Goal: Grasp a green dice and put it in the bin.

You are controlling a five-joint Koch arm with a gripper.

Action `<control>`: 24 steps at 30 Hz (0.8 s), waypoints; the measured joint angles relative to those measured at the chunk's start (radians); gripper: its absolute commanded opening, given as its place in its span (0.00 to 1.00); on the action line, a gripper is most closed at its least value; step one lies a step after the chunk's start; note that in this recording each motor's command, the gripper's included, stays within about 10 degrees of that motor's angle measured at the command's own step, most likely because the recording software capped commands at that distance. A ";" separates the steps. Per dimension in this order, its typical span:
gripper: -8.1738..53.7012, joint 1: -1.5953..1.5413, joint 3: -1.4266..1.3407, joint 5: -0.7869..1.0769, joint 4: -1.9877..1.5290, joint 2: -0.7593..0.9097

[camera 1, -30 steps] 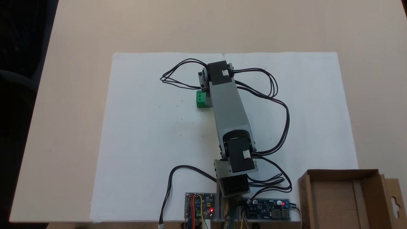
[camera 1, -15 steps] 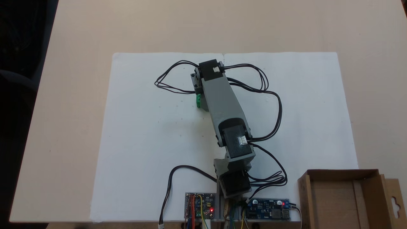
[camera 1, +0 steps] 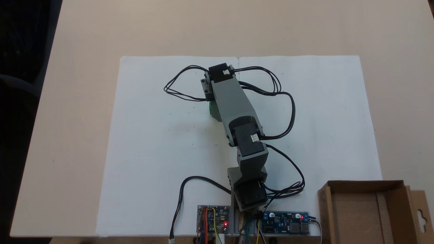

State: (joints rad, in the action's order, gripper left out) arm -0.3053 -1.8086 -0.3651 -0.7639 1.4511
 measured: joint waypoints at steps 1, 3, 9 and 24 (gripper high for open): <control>0.80 0.000 0.000 0.000 0.008 -0.009; 0.80 0.000 -0.002 -0.002 0.015 -0.009; 0.80 -0.020 -0.002 -0.002 0.048 -0.011; 0.80 -0.043 0.015 -0.029 0.083 -0.069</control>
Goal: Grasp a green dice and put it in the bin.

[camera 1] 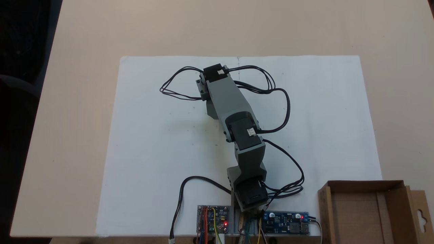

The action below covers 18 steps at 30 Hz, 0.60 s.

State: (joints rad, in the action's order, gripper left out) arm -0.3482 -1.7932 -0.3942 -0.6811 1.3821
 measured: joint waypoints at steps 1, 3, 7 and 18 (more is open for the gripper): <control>0.80 0.000 0.000 0.000 0.000 -0.009; 0.80 0.000 0.003 0.000 0.003 -0.018; 0.80 -0.009 0.003 0.000 0.017 -0.044; 0.62 -0.005 0.003 0.000 0.021 -0.051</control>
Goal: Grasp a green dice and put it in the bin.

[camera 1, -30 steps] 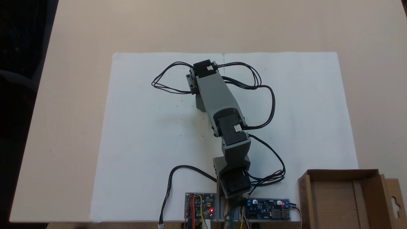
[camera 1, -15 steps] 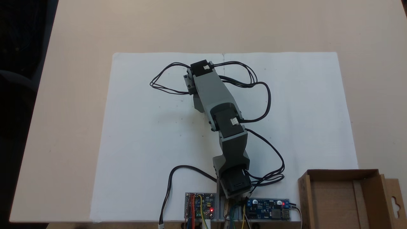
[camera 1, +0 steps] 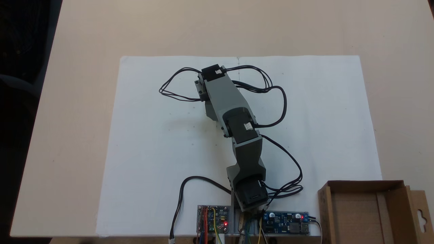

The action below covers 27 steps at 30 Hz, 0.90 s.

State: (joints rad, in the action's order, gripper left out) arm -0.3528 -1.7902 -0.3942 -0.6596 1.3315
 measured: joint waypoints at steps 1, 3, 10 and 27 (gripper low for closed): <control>0.62 0.002 0.000 0.000 0.000 0.000; 0.60 0.005 0.000 0.000 0.000 0.000; 0.57 0.005 0.000 0.000 0.000 0.000; 0.57 -0.005 0.000 -0.015 0.000 -0.017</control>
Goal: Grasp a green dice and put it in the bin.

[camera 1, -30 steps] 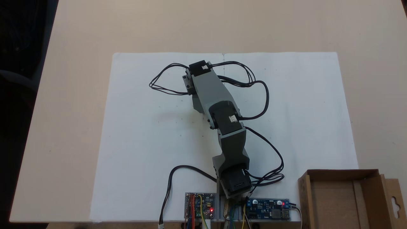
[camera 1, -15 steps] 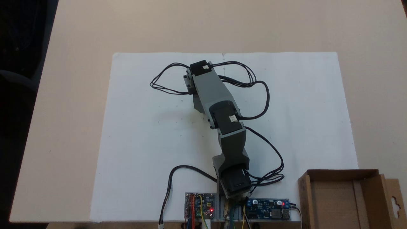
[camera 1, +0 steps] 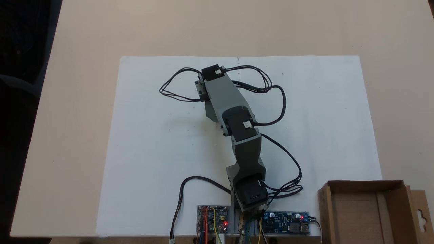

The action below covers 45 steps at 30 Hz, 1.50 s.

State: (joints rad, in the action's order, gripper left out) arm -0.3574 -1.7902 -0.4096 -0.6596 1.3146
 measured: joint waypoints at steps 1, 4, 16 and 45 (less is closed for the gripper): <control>0.50 0.000 0.000 0.000 0.000 0.000; 0.33 0.000 0.000 0.000 0.000 0.000; 0.32 0.109 -0.002 0.000 0.006 0.074; 0.32 1.694 0.103 0.463 0.451 0.364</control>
State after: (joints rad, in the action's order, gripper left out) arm 1.3361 -1.6874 0.0537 -0.2086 1.6782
